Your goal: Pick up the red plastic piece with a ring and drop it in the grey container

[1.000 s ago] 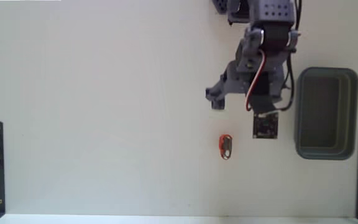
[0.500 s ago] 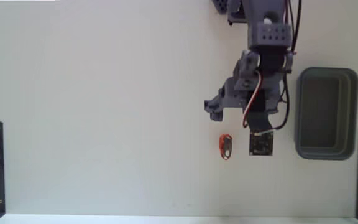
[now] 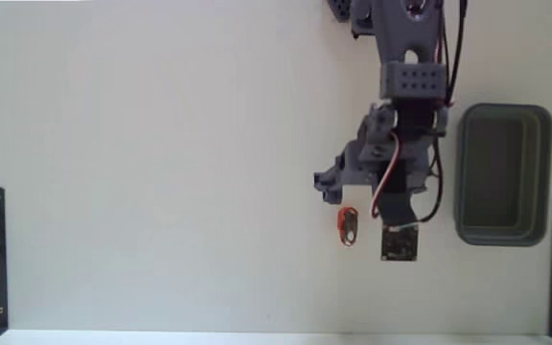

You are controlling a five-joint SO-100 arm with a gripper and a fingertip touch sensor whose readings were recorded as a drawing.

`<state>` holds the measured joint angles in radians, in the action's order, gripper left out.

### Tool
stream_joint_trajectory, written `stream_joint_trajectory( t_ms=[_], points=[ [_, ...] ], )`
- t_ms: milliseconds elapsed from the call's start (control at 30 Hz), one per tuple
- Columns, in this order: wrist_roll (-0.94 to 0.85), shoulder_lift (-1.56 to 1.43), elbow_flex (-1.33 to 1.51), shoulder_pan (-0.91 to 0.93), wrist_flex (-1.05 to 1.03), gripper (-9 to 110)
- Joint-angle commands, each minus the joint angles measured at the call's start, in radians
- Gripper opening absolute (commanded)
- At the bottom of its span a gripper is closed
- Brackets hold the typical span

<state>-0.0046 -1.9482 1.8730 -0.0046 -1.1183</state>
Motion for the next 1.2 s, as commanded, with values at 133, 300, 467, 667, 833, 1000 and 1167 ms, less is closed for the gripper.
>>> stream_joint_trajectory(
  t_ms=[133, 300, 467, 667, 833, 1000, 1167],
  points=[
    [0.005, 0.002, -0.067, 0.008, 0.028, 110],
    [0.005, 0.002, -0.067, 0.024, 0.028, 110],
    [0.005, 0.002, -0.067, 0.04, 0.028, 110],
    [0.005, 0.062, -0.107, 0.041, 0.049, 110],
    [0.005, 0.115, -0.144, 0.041, 0.065, 110],
    [0.005, 0.169, -0.185, 0.041, 0.078, 110],
    [0.005, 0.223, -0.229, 0.041, 0.087, 110]
  ],
)
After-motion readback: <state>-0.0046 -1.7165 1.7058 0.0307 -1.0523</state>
